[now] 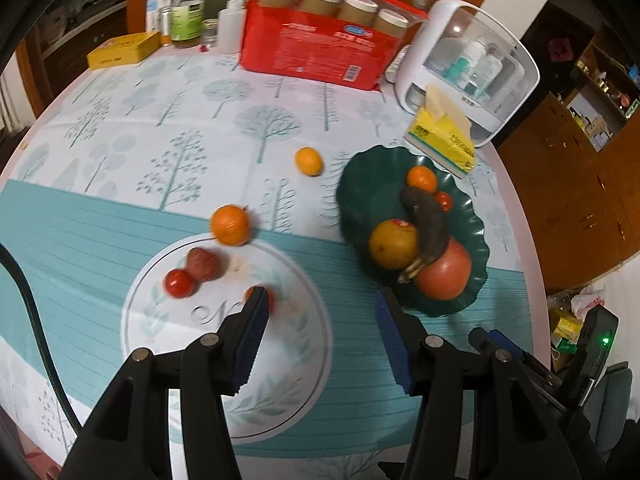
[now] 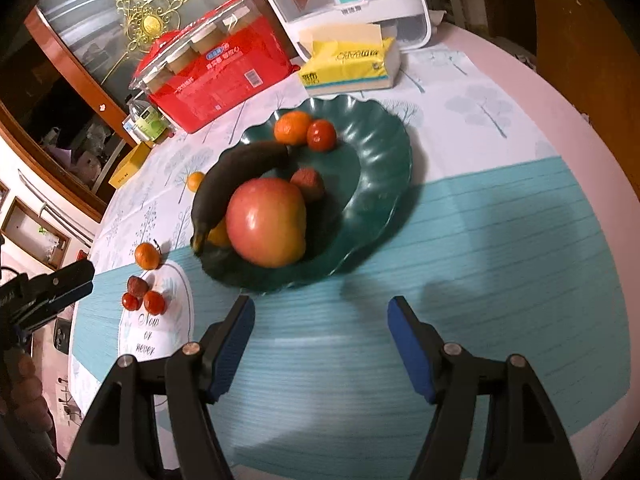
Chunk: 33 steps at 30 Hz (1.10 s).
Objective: Organize fruits
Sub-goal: 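Lower the banana onto the green plate and open the left gripper, then grasp a red tomato on the white plate with the left gripper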
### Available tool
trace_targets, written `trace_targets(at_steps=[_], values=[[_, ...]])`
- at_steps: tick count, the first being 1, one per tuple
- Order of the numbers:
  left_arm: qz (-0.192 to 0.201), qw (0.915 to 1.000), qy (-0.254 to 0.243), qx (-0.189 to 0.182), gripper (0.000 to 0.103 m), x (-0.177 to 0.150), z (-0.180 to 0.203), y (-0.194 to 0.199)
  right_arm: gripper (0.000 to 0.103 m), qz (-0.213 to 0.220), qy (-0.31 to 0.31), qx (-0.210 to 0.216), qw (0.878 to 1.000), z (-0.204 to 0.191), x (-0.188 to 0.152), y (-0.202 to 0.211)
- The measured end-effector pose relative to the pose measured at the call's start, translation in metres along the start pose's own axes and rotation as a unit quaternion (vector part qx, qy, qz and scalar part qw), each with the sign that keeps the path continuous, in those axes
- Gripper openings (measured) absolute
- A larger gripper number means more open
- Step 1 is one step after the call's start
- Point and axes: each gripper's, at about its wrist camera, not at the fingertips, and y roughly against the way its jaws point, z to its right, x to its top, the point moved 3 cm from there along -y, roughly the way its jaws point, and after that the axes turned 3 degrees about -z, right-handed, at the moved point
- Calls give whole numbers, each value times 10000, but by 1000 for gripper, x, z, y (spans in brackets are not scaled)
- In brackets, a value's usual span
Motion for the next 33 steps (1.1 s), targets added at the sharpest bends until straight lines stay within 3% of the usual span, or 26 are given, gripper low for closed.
trace_targets(at_steps=[7,16,33], values=[[-87,9999,10,51,54,-5,-33,9,69,-126,-121,-69,9998,-26,-20,-5],[-304,9989,-341,116,54,-3,-73,15,69,-155,-282,-127,9994,-69,-41,-17],[-774,9882,-1323,17,54,12,-112,-12,69,67,-304,-418,9986,-145,-63,-49]])
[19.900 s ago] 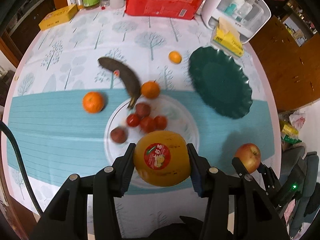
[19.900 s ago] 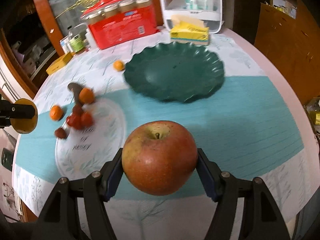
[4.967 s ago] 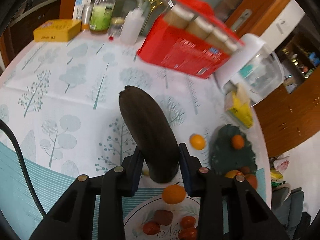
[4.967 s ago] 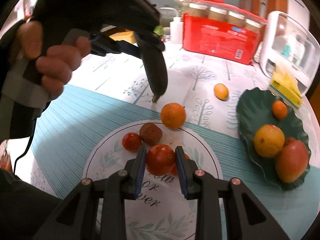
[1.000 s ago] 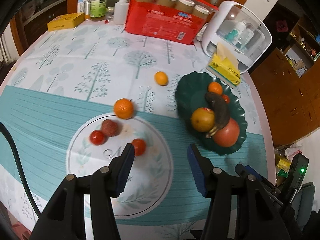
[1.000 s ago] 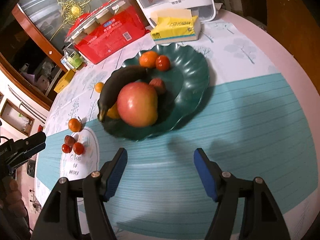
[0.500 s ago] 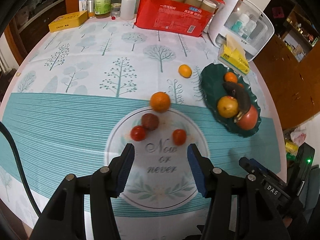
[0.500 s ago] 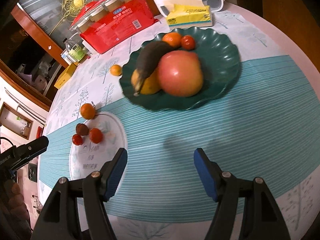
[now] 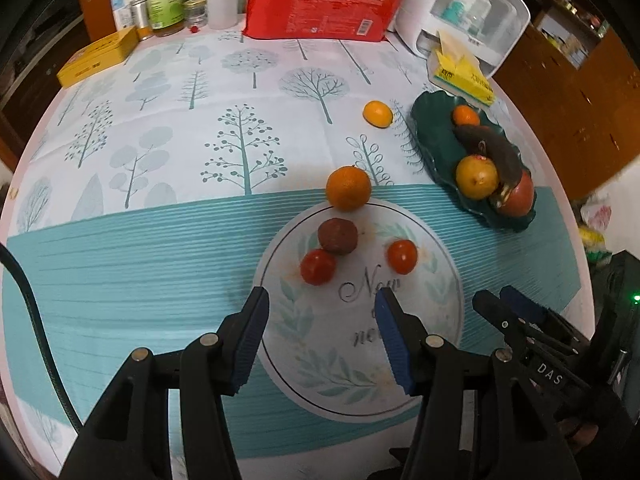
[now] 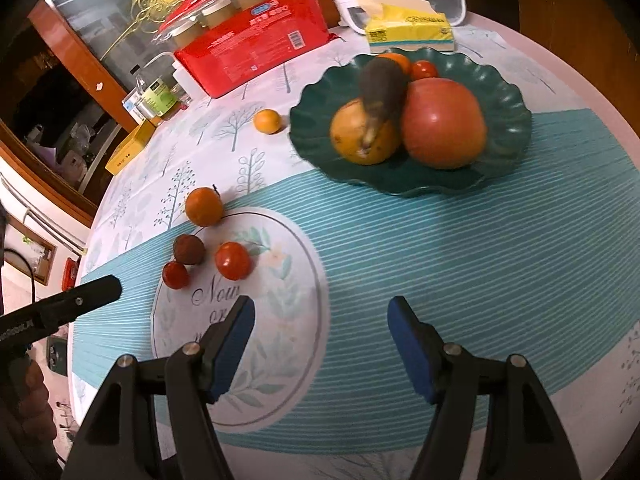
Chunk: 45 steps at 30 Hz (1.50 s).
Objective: Organize fruits
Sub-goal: 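Grasp a red tomato on the white plate with the left gripper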
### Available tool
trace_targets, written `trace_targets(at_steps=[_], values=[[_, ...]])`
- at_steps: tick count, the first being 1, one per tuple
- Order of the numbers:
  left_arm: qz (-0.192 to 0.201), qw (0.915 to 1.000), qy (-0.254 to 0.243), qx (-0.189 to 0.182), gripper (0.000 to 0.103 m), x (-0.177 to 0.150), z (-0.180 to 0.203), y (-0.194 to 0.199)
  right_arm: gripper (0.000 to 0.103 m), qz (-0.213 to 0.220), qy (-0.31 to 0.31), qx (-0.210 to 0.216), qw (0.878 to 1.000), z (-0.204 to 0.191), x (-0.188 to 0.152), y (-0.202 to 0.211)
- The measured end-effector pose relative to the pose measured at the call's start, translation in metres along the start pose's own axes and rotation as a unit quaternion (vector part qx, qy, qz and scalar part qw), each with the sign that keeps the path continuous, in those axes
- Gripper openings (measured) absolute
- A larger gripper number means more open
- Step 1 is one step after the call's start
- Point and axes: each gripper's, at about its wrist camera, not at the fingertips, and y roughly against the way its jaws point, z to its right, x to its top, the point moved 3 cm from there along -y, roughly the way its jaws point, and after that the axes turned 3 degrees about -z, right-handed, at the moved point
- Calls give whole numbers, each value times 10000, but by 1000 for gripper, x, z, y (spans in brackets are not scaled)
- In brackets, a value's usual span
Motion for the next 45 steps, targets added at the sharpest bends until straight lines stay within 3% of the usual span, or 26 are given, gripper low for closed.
trace_targets(at_steps=[9,17,23,25,27,30,34,38,45], values=[[-21,9991,-298,-313,54,9,-14,-27,69,122,404,-286,9987,-34,-3,-21],[-124,9971,-458,-596,54,15,-13,-50,68,281,1147,-479,9919,-68,-4,-36],[-180,9962,-543,-656,53,16,-12,-61,55,381,1730,-545,9827,-86,-2,-46],[-197,9959,-576,-670,43,16,-11,-63,49,354,1869,-560,9801,-90,-2,-50],[-230,9954,-623,-689,42,17,-10,-66,42,328,1994,-556,9778,-93,-3,-53],[-230,9951,-638,-725,41,17,-10,-68,39,356,2098,-620,9751,-95,-2,-57],[-274,9946,-666,-751,25,16,-9,-70,37,414,2215,-713,9717,-96,-1,-60],[-285,9942,-665,-802,25,17,-7,-71,28,470,2289,-817,9689,-96,2,-61],[-230,9944,-674,-784,24,16,-8,-65,27,460,2243,-742,9706,-95,3,-60]])
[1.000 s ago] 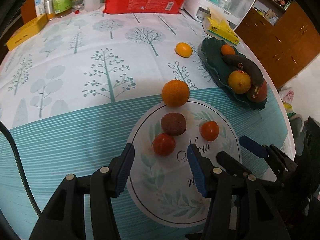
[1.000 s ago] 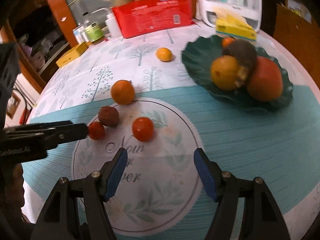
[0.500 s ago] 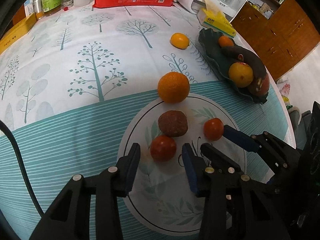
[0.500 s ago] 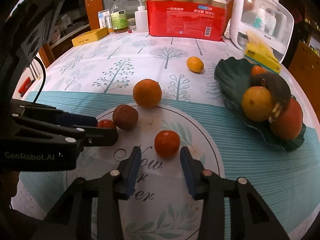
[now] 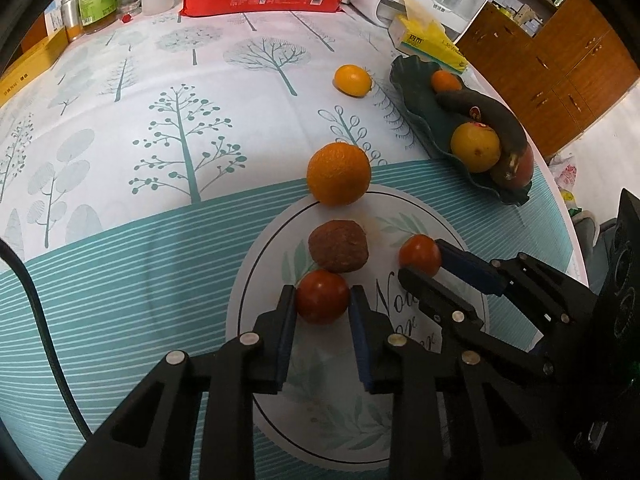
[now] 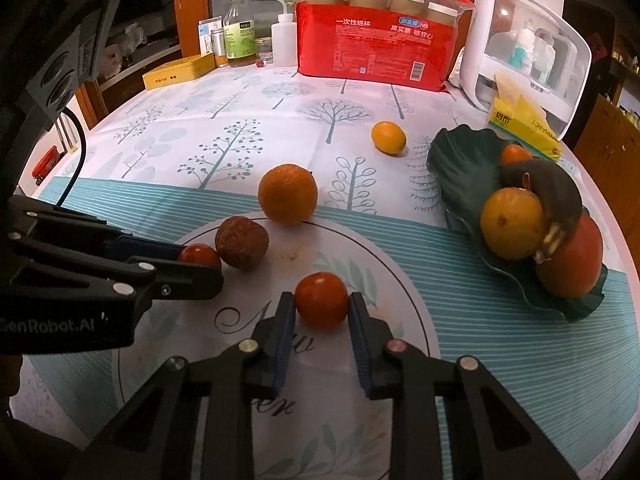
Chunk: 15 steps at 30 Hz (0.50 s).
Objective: Organize fruits
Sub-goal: 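Grasp a red tomato on the white plate with the left gripper, then carry the tomatoes onto the green plate with both grippers and release them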
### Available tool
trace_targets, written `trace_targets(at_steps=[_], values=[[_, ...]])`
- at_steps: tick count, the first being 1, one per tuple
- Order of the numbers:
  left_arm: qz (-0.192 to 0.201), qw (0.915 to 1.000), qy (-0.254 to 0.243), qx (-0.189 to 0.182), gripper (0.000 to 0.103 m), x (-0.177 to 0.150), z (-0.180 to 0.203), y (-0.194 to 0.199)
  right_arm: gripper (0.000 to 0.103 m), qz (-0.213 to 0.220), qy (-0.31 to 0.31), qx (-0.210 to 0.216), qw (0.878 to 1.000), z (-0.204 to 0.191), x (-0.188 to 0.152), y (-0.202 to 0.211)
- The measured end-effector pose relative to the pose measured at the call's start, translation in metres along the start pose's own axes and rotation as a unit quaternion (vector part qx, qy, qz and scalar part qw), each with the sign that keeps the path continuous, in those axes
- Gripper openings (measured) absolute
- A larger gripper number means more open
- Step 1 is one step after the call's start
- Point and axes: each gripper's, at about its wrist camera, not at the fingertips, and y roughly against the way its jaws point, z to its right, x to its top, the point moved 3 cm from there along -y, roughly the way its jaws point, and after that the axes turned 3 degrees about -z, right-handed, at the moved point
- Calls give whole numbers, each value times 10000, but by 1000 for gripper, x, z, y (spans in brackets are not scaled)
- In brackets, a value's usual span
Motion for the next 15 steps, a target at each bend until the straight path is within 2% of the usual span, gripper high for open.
trace_targets(at_steps=[8,15], values=[[198,9998,7,9,24,-4,7,18,27,-117,-427,177,9989,5,-6,6],[310,9994,138,33,24,-13,15,36,27,-52,-668,187,9976,20,-11,23]])
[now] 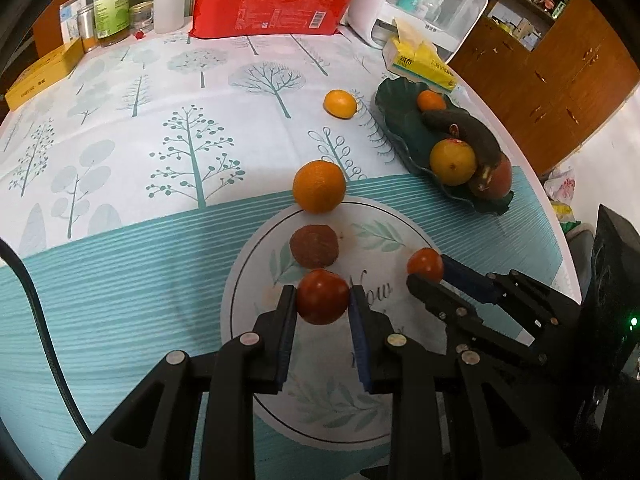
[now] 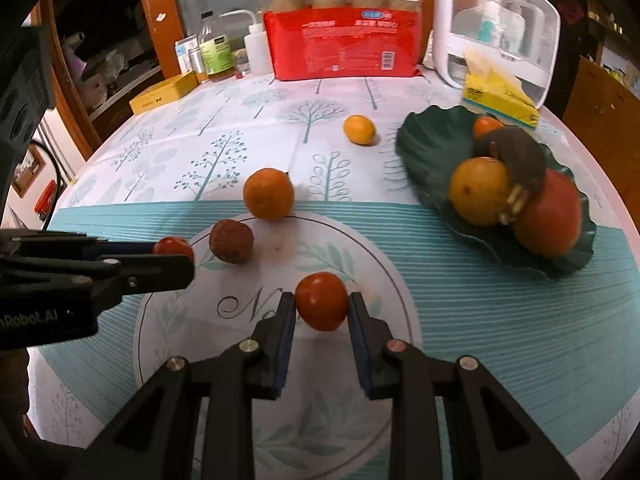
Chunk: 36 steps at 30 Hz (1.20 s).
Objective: Organize fruits
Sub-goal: 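Carry the tomatoes onto the green plate with both grippers and release them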
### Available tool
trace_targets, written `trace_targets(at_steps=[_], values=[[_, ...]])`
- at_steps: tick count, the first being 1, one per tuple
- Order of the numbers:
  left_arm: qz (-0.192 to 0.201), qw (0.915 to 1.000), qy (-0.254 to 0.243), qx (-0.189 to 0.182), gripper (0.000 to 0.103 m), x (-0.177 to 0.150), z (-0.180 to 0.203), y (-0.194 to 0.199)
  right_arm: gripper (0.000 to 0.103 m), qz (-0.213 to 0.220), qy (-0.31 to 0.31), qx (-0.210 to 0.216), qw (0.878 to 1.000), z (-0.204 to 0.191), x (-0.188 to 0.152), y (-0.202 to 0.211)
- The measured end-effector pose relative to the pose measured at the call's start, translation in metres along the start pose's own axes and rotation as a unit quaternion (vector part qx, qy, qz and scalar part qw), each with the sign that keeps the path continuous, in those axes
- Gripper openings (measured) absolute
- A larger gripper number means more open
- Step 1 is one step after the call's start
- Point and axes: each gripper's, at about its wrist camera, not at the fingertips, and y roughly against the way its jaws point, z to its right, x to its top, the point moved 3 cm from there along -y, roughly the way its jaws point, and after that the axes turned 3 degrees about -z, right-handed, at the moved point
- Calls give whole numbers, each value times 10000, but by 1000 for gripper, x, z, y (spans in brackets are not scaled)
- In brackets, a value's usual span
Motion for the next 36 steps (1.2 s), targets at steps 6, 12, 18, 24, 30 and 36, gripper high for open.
trace_targets(at_steps=[6,12,18,24,30,36], values=[[-32,9999,122,-42,24,-8,12,6,27,-5,-256,7,9997,22,-7,14],[-1,9999,149,26,24,-10,28,9,27,-75,-556,25,9984,53,-16,26],[100,9995,271,120,24,-3,44,7,27,-189,-781,-7,9968,87,-23,34],[214,9991,321,201,24,9,64,4,27,-150,-874,-58,9960,122,-25,45],[398,9981,344,315,24,29,80,5,27,-106,-884,-129,9959,158,-21,54],[569,9966,337,484,24,58,93,4,27,-62,-701,-198,9973,188,-12,60]])
